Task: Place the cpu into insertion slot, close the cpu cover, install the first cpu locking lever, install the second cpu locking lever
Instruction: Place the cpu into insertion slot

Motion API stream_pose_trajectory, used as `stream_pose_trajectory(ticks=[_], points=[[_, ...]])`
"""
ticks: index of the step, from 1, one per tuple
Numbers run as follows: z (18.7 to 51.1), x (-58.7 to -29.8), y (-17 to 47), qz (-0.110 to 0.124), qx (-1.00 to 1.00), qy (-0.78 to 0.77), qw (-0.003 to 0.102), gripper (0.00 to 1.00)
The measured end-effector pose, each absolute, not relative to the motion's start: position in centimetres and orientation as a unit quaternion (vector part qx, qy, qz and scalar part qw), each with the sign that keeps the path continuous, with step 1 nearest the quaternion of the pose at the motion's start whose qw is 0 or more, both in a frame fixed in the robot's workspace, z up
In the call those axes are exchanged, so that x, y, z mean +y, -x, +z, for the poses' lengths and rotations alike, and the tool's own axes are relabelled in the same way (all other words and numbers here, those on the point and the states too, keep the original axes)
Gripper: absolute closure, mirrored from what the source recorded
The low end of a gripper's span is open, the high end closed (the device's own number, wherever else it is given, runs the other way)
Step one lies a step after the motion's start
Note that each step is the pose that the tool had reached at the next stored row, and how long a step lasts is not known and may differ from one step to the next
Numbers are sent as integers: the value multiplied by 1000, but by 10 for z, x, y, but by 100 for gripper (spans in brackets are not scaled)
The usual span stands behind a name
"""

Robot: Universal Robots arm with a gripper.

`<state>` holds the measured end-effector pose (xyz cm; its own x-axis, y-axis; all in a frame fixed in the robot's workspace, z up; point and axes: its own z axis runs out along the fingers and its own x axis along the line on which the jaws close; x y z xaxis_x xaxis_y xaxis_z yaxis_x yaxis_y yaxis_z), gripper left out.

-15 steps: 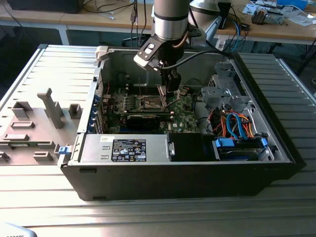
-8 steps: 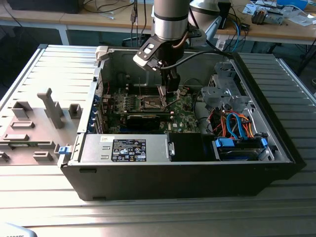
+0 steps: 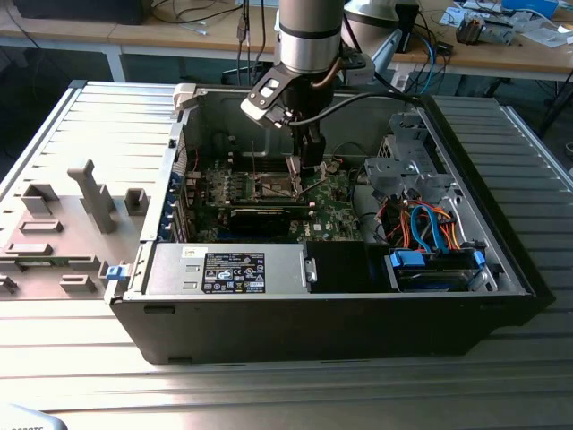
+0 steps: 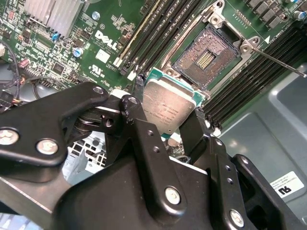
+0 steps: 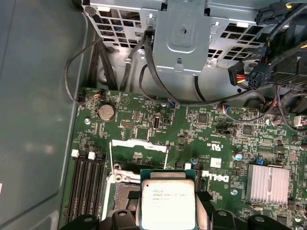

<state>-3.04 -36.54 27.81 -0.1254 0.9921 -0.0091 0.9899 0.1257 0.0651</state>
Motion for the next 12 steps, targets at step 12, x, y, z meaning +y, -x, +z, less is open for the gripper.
stream_pose_trajectory(ticks=[12], points=[[278, -365, 30, 21, 742, -670, 25, 46]])
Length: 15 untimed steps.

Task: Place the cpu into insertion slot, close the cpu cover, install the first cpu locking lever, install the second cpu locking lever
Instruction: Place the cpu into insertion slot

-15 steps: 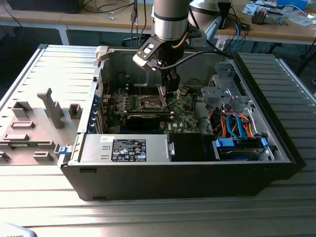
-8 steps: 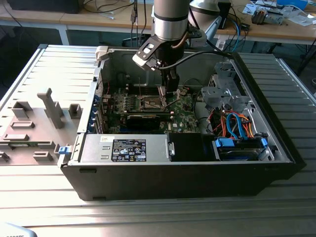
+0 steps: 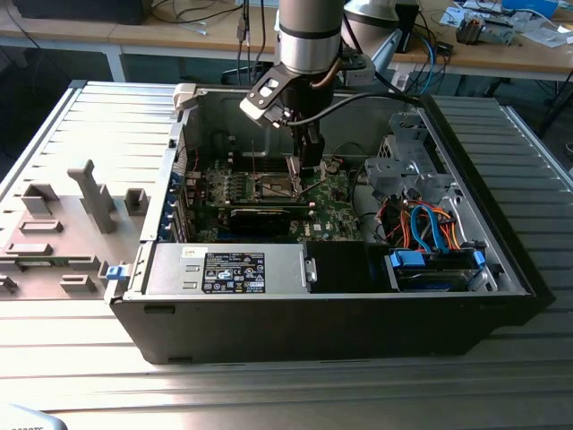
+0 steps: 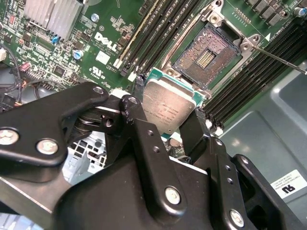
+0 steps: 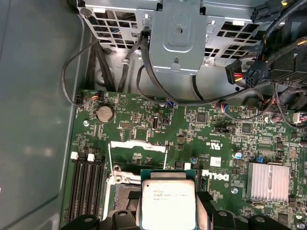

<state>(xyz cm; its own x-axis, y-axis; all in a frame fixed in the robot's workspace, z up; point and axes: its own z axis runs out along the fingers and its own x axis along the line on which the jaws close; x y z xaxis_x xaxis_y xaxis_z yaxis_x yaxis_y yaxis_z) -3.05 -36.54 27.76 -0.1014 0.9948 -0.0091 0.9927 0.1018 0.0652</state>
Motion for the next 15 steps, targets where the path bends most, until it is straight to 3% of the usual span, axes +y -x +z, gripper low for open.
stream_pose_trajectory(ticks=[15], points=[[275, -361, 36, 21, 731, -681, 26, 46]])
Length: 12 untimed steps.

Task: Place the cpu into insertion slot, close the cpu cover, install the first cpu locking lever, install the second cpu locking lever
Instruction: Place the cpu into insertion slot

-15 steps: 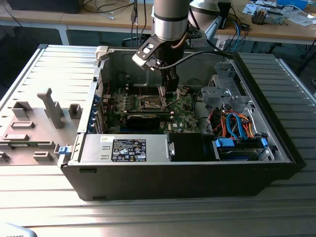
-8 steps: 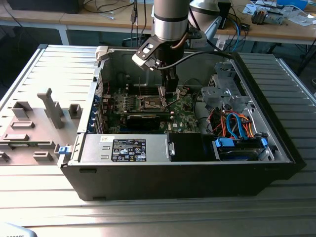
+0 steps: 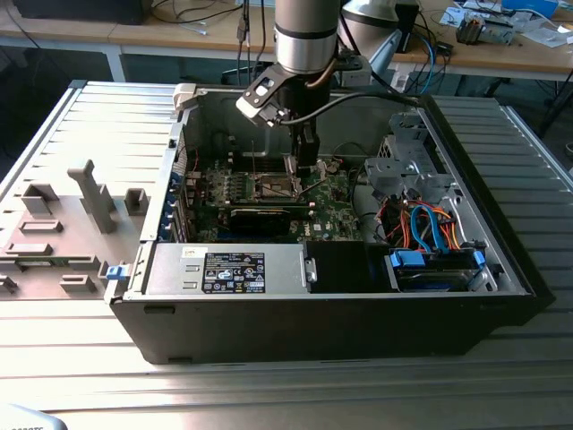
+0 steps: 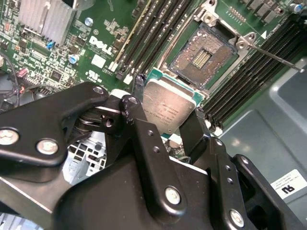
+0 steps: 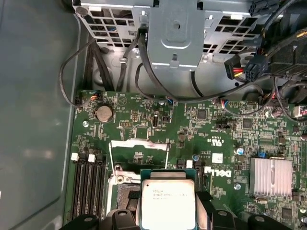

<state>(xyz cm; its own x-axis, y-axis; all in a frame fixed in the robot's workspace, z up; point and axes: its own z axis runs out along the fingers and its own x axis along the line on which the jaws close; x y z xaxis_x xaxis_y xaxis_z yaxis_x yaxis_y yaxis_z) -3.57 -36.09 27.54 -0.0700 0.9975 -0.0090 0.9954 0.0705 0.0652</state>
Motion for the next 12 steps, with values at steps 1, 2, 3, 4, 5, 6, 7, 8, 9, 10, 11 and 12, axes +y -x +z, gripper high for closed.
stream_pose_trajectory(ticks=[1, 2, 3, 4, 5, 6, 7, 8, 9, 10, 11, 12], points=[[275, -360, 37, 21, 731, -682, 26, 46], [275, -360, 37, 21, 730, -682, 26, 46], [275, -359, 38, 21, 730, -682, 26, 46], [275, -359, 38, 21, 730, -682, 26, 46], [275, -359, 39, 21, 730, -682, 26, 46], [275, -359, 39, 21, 730, -682, 26, 46], [275, -359, 39, 21, 730, -682, 26, 46], [275, -358, 39, 21, 730, -682, 26, 46], [275, -358, 40, 21, 730, -682, 26, 46], [275, -358, 40, 21, 730, -682, 26, 46], [275, -358, 41, 21, 730, -682, 26, 46], [275, -358, 41, 21, 730, -682, 26, 46]])
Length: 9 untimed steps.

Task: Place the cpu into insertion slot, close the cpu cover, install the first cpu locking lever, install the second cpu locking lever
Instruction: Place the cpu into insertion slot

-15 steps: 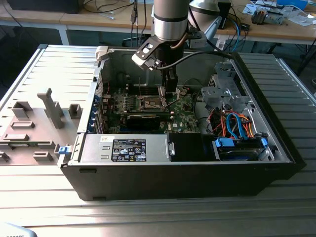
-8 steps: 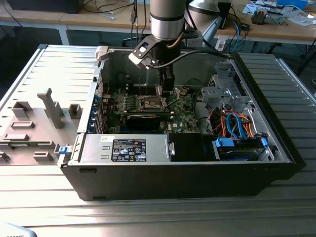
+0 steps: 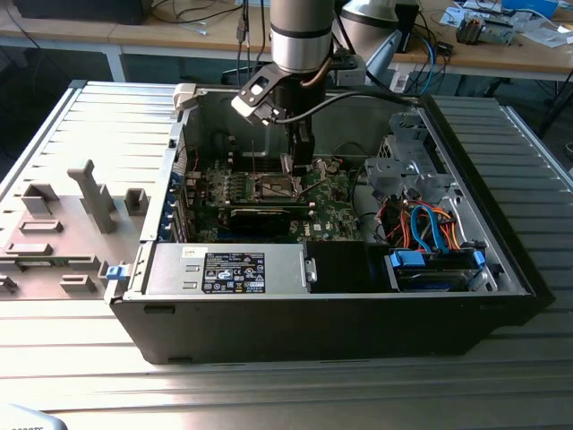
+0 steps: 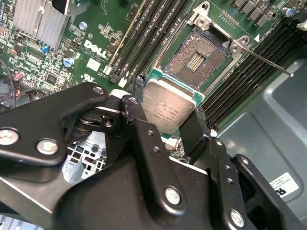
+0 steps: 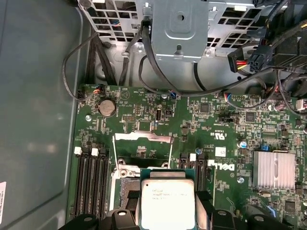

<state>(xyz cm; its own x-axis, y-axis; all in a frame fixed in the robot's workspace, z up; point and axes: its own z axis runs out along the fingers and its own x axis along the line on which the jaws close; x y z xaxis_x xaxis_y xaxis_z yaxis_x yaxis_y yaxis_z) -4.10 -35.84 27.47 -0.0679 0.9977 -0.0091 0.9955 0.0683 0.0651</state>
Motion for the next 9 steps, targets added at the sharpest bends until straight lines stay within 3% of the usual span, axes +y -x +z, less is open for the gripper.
stream_pose_trajectory(ticks=[9], points=[[273, -356, 44, 21, 730, -682, 26, 46]])
